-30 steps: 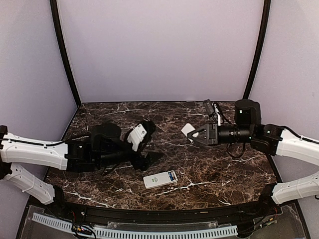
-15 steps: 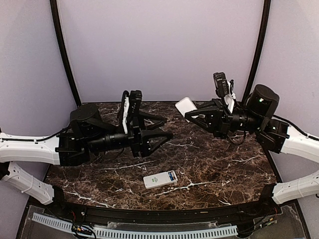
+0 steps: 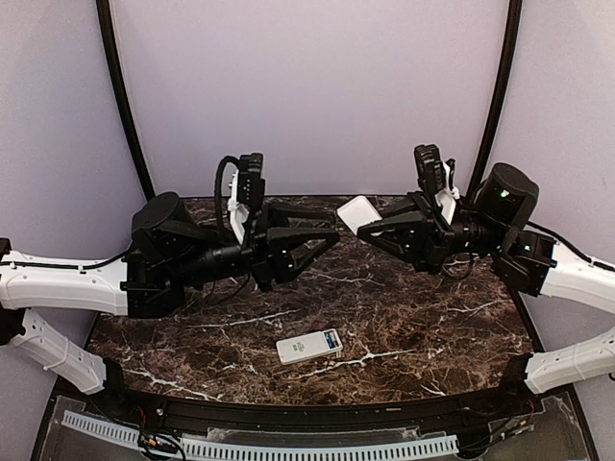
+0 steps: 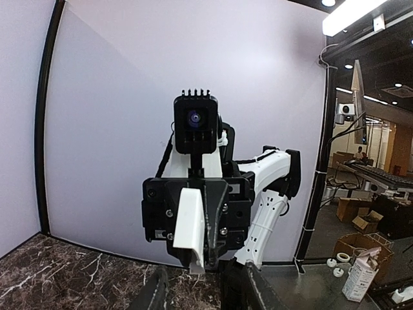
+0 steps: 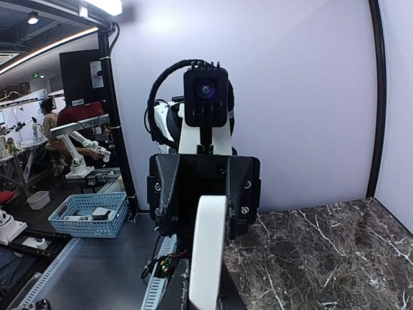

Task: Load the batteries into the remote control
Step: Pass from the right arm to the left

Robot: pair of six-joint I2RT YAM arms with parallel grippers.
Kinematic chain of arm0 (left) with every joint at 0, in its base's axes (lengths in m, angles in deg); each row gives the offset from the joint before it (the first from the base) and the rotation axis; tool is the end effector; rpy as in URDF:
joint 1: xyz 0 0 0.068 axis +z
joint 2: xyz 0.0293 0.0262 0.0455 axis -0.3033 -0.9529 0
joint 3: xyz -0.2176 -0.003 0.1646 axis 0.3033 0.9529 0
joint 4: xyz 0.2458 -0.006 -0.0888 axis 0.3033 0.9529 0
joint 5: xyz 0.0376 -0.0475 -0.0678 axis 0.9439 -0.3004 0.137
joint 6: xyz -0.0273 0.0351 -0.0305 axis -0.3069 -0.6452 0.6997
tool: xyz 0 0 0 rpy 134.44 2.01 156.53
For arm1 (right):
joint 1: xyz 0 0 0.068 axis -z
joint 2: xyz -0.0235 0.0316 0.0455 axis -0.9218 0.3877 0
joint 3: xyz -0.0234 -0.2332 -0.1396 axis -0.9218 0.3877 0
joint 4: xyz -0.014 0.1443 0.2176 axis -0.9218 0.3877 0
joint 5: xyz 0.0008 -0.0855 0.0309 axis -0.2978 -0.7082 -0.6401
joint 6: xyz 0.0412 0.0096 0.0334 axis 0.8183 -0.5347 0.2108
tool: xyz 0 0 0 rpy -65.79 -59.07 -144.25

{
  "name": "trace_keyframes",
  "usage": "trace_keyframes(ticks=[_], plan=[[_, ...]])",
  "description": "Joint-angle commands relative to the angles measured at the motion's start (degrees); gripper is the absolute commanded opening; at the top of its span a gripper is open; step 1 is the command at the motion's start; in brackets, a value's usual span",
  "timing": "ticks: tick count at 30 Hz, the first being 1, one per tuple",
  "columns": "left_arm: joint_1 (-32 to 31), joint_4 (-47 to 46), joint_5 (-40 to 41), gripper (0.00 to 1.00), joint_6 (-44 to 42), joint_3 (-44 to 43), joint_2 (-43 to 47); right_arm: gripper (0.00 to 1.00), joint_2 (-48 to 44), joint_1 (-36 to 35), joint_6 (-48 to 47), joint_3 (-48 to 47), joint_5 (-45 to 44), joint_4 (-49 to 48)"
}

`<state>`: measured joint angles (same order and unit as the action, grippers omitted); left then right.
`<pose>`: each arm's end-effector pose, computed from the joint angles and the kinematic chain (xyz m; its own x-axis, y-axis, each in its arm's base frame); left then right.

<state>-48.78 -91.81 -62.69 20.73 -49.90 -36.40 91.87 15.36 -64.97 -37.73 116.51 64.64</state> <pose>0.1104 -0.2802 0.3797 -0.0593 -0.3796 -0.9233 0.9956 0.0448 -0.0824 0.1277 0.2014 0.3853 -0.1037 0.1324 -0.9858 -0.9912 -0.0962 0.0914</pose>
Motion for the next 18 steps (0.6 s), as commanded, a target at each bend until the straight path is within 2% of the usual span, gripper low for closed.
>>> trace_keyframes(ticks=[1,4,7,10,15,16,18], plan=[[0.1,-0.7,-1.3,0.33,0.6,-2.2,-0.8,0.0,-0.4,-0.7,-0.5,-0.3,0.6,-1.7],[0.1,-0.6,-2.0,0.31,1.3,-3.1,-2.0,0.0,-0.4,-0.9,-0.5,-0.3,0.6,-1.9],[0.1,-1.4,-3.3,0.26,1.9,-3.7,-2.9,0.0,0.0,-1.2,-0.7,-0.5,0.4,-1.5],[0.1,-0.8,-3.5,0.14,2.0,-4.9,-4.1,0.0,0.1,-1.4,-0.9,-0.6,0.1,-1.0],[0.1,-2.5,-4.2,0.1,2.5,-4.5,-4.6,0.0,-0.3,-1.5,-1.3,-0.5,-0.4,-0.4],[0.1,-2.5,-4.2,0.06,2.6,-4.5,-4.7,0.0,-0.2,-1.5,-1.3,-0.5,-0.5,-0.2],[0.1,-2.7,-4.4,0.04,2.9,-4.7,-5.1,0.0,-0.2,-1.6,-1.4,-0.5,-0.6,0.0]])
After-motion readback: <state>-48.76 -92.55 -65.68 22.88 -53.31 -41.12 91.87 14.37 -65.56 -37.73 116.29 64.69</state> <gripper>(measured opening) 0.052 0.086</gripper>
